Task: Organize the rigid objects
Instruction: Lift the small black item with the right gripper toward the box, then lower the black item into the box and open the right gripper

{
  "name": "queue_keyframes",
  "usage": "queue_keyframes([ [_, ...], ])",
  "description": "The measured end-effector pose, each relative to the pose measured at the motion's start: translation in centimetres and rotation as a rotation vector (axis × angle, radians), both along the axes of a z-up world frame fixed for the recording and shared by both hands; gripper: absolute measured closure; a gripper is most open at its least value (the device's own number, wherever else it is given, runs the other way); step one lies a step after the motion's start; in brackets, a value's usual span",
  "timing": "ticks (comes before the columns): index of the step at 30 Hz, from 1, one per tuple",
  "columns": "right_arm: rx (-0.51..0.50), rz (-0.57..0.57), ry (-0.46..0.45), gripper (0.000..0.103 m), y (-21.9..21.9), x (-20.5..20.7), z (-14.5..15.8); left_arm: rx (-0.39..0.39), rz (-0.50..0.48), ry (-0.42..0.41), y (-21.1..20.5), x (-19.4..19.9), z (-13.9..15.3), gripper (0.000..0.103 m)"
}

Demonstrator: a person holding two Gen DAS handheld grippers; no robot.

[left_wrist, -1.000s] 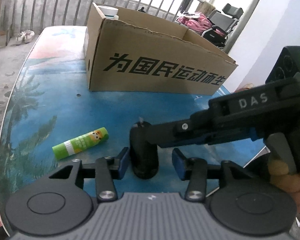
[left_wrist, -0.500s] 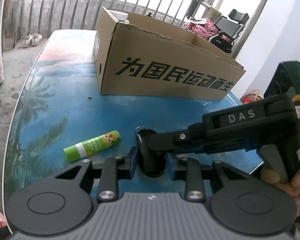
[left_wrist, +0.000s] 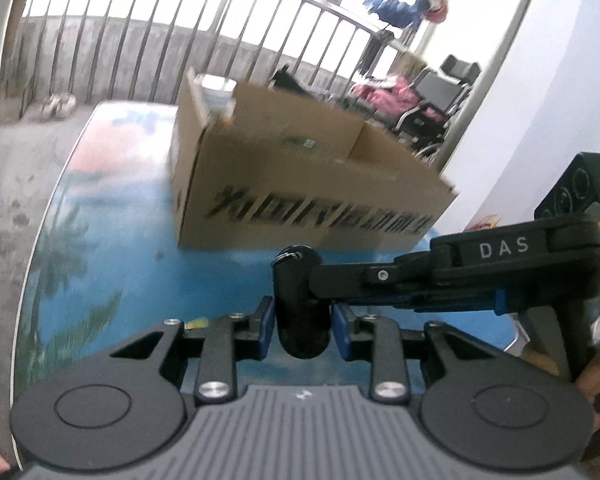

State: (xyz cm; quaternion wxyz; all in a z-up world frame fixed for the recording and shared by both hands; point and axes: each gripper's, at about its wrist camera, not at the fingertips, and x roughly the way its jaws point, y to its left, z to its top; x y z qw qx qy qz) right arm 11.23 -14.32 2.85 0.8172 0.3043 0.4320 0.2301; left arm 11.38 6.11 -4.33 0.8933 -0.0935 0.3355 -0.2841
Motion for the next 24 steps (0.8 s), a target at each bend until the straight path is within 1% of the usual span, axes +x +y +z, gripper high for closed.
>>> queue_keyframes([
  [4,-0.002,-0.016,-0.089,0.091,-1.1,-0.2,3.5,-0.012,-0.026,-0.083,-1.2,0.6,3.4,0.071],
  [8,-0.008,-0.046,-0.189,0.091,-3.3,0.6,7.3,-0.008,-0.067,-0.171,-3.5,2.7,6.8,0.071],
  [10,-0.021,-0.064,-0.230,0.091,-4.6,1.4,8.9,-0.008,-0.084,-0.192,-4.8,4.1,8.0,0.071],
  [13,-0.038,-0.094,-0.263,0.091,-6.8,3.1,10.3,-0.012,-0.109,-0.209,-7.2,6.8,9.1,0.071],
  [16,-0.042,-0.128,-0.258,0.091,-9.3,5.5,10.5,-0.002,-0.122,-0.187,-9.8,9.6,8.6,0.071],
  [18,-0.037,-0.150,-0.228,0.091,-11.1,7.1,9.7,0.004,-0.132,-0.144,-11.4,11.5,7.5,0.071],
  [21,-0.032,-0.170,-0.162,0.091,-13.2,9.3,7.4,0.011,-0.142,-0.051,-13.0,13.8,5.3,0.071],
  [24,-0.020,-0.178,-0.073,0.091,-14.7,11.3,4.1,0.032,-0.148,0.039,-13.9,15.5,3.1,0.072],
])
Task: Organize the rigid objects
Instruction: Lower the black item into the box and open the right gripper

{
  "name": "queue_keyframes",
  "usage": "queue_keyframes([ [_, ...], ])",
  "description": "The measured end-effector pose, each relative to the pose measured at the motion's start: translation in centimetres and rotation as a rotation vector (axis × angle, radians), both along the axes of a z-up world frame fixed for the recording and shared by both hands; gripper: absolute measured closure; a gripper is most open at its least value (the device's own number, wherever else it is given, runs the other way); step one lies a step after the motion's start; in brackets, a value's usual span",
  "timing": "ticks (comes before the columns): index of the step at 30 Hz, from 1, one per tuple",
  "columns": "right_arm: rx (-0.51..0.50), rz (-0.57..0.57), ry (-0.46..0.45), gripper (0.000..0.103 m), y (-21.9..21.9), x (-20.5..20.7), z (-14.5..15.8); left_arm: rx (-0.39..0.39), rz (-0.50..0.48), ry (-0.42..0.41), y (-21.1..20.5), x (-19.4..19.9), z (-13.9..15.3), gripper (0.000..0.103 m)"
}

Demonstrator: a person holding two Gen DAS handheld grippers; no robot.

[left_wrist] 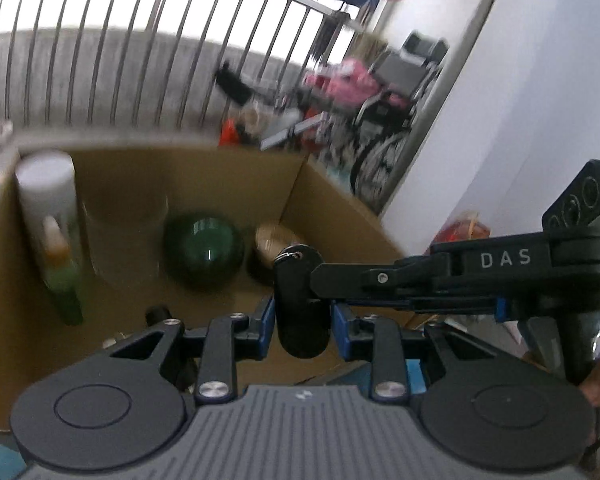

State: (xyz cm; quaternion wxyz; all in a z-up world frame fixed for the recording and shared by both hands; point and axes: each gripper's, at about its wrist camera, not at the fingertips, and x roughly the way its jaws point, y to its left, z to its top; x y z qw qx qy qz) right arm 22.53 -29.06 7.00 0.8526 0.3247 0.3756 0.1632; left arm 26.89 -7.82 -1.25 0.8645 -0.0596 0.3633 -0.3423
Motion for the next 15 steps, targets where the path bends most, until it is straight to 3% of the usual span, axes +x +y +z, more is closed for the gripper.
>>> queue_keyframes([
  [3,-0.017,0.004,0.047,0.092,-0.4,1.2,-2.0,0.016,0.006,0.033,0.0,0.8,-1.1,0.064],
  [5,-0.052,0.013,0.045,0.090,0.0,1.3,-2.2,0.019,0.016,0.026,0.2,0.9,-1.2,0.051],
  [9,-0.085,0.001,0.037,0.079,0.3,1.1,-2.1,-0.005,0.030,0.013,1.7,0.3,-0.6,0.051],
  [15,-0.092,-0.022,-0.032,0.078,0.4,-1.9,1.1,-0.095,0.074,-0.086,6.4,-4.1,3.2,0.040],
])
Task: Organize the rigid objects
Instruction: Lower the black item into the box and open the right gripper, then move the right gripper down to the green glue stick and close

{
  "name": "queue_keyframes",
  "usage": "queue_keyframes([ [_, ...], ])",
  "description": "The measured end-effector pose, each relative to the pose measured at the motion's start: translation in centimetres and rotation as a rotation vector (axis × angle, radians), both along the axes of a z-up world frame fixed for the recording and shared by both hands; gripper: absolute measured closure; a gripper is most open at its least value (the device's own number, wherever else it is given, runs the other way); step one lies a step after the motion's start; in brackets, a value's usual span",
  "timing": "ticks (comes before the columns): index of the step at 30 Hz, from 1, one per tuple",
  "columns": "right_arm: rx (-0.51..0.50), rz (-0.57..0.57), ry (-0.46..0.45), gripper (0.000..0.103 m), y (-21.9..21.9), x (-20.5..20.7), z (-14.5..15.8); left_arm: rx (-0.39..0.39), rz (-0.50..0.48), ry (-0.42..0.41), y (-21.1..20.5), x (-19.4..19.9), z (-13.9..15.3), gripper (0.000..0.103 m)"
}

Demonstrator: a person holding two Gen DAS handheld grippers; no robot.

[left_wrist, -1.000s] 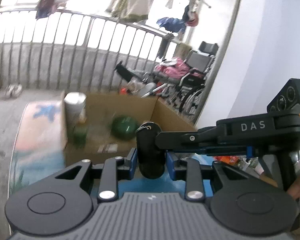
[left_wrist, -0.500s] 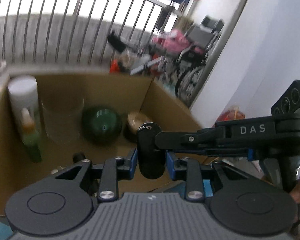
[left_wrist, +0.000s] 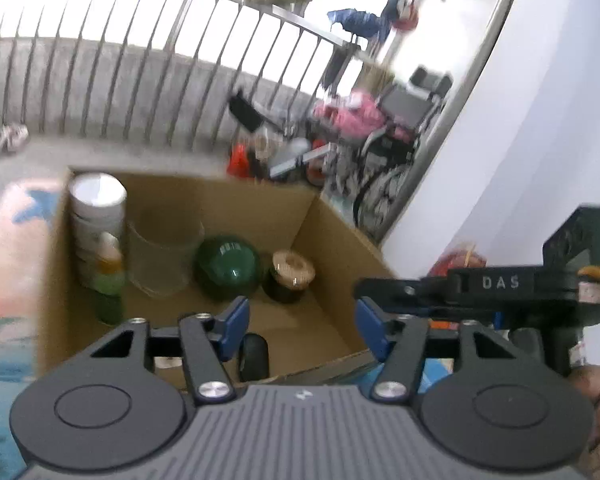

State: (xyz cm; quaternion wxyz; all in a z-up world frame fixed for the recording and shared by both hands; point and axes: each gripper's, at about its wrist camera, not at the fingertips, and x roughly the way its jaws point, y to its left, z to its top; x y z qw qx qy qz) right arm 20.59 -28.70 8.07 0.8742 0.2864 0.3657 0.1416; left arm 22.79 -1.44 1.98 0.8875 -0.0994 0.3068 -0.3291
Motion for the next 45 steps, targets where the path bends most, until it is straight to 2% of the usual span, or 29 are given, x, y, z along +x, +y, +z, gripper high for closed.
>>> queue_keyframes([
  [4,-0.005,-0.020,-0.049,0.078,-0.4,-3.7,2.3,-0.027,0.040,-0.056,3.9,-4.0,1.9,0.035],
  [7,0.007,-0.038,-0.071,0.078,-0.5,-6.6,3.6,-0.022,0.093,-0.055,6.9,-6.8,2.0,0.033],
  [10,0.018,-0.040,-0.075,0.078,0.2,-9.1,4.0,-0.013,0.132,-0.018,9.2,-8.8,0.9,0.033],
  [15,0.053,0.005,-0.021,0.077,3.2,-10.6,2.5,0.020,0.175,0.078,11.3,-11.0,-2.7,0.033],
  [19,0.065,0.110,0.057,0.076,7.6,-9.7,0.3,0.028,0.192,0.154,12.2,-12.0,-5.4,0.034],
  [24,0.020,0.302,0.116,0.076,14.6,-7.0,-1.7,0.012,0.200,0.239,12.0,-11.2,-7.8,0.035],
  [28,-0.018,0.446,0.140,0.076,19.9,-4.0,-3.2,0.013,0.201,0.289,12.3,-10.9,-9.3,0.037],
  [32,-0.078,0.524,0.190,0.077,23.8,-1.3,-5.6,-0.014,0.210,0.306,13.0,-10.4,-10.2,0.042],
  [36,-0.105,0.525,0.258,0.080,24.3,-0.4,-7.6,-0.028,0.207,0.304,13.4,-9.9,-10.3,0.043],
  [41,-0.048,0.524,0.301,0.081,22.6,-1.5,-8.2,-0.038,0.196,0.293,13.0,-9.7,-10.3,0.043],
  [45,-0.035,0.541,0.323,0.086,22.3,-2.5,-8.4,-0.012,0.182,0.275,12.6,-9.5,-10.3,0.043],
])
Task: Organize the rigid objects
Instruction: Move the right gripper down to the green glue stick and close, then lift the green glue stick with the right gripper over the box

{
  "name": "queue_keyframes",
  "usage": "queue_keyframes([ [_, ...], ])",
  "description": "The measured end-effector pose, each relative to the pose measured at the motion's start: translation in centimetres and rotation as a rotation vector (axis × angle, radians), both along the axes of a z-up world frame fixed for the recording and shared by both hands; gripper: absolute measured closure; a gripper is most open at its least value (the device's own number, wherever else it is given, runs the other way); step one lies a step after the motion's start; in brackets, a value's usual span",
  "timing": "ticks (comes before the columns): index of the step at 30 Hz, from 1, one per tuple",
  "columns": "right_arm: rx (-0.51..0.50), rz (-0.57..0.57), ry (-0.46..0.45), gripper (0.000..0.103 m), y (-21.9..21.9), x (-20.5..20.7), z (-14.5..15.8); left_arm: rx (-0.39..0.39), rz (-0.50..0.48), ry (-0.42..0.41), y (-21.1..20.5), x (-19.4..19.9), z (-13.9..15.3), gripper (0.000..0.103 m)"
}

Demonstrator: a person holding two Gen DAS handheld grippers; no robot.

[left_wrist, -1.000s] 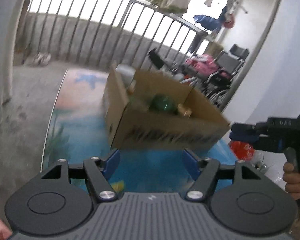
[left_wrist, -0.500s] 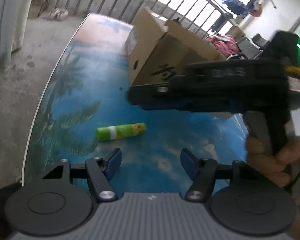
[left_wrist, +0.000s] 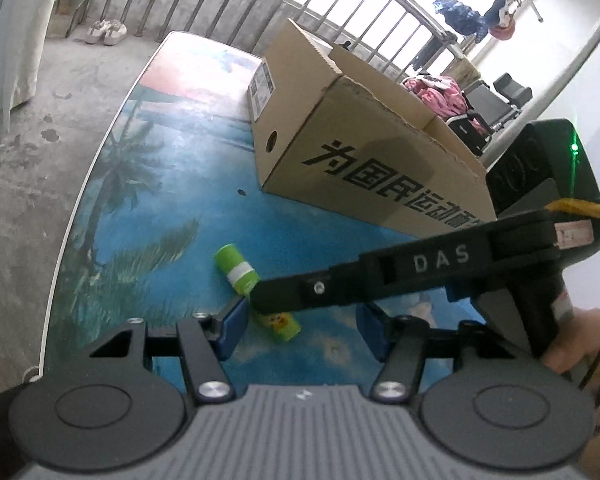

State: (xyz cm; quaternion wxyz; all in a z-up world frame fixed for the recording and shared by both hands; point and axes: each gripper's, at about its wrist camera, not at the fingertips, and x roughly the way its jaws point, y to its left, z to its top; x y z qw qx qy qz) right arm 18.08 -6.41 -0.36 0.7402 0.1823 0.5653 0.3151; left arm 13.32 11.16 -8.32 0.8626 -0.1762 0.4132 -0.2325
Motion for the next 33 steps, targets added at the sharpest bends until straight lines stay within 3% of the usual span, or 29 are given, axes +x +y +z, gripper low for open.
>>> queue_keyframes([
  [13,0.010,-0.024,-0.003,0.089,-0.4,-0.5,-0.4,0.113,-0.014,-0.039,-1.5,-0.1,0.4,0.057],
  [33,0.039,-0.124,-0.098,0.089,-5.3,-3.3,3.4,0.149,-0.084,-0.129,-5.0,-0.8,4.4,0.058],
])
